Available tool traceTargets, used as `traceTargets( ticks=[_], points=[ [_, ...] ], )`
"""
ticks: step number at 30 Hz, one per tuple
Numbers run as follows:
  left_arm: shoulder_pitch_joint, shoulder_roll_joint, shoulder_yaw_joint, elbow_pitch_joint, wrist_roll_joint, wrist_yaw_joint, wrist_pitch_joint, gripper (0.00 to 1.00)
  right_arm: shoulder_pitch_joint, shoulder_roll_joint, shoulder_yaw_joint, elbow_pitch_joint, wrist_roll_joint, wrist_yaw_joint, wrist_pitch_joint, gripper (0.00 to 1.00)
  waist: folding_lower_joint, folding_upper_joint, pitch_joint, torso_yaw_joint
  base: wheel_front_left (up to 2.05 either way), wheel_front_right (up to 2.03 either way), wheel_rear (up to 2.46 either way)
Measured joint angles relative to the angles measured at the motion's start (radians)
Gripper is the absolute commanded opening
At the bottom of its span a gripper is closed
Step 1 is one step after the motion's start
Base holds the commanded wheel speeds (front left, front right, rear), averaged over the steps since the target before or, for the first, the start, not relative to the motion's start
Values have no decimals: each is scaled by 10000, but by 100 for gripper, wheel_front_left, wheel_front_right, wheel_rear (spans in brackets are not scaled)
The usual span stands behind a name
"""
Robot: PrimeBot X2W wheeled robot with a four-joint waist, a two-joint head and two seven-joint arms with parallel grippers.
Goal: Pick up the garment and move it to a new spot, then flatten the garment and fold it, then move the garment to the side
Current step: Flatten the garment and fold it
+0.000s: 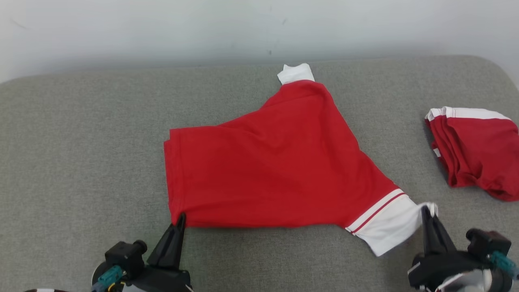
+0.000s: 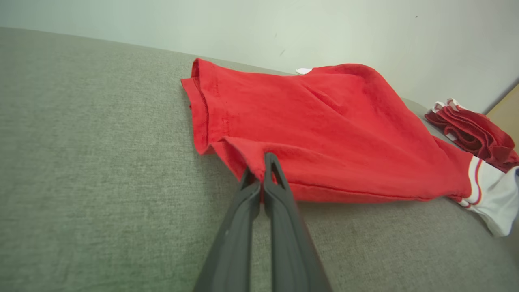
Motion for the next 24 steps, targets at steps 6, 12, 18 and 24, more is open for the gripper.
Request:
traceTargets(
  ticks=[6, 12, 18, 24],
  points=[
    [-941, 629, -257, -562, 351, -2, 2, 0, -1265, -345, 431, -932, 209, 0, 0, 0, -1, 0, -439, 155, 0, 0, 0],
    [-3130, 1939, -968, -334, 391, -4, 2, 0, -3478, -1120, 1097, -1214, 117, 0, -2, 0, -2, 0, -918, 298, 0, 0, 0],
    [-5049, 2786, -1996, 878, 59, -4, 2, 0, -5567, -1651, 1988, -773, -259, 0, -2, 0, -2, -1, -1140, 353, 0, 0, 0],
    [-6627, 3279, -2980, 1643, -4, -4, 2, 0, -7339, -1883, 2635, -201, -336, 0, -2, 0, -1, 0, -1006, 294, 0, 0, 0]
  ],
)
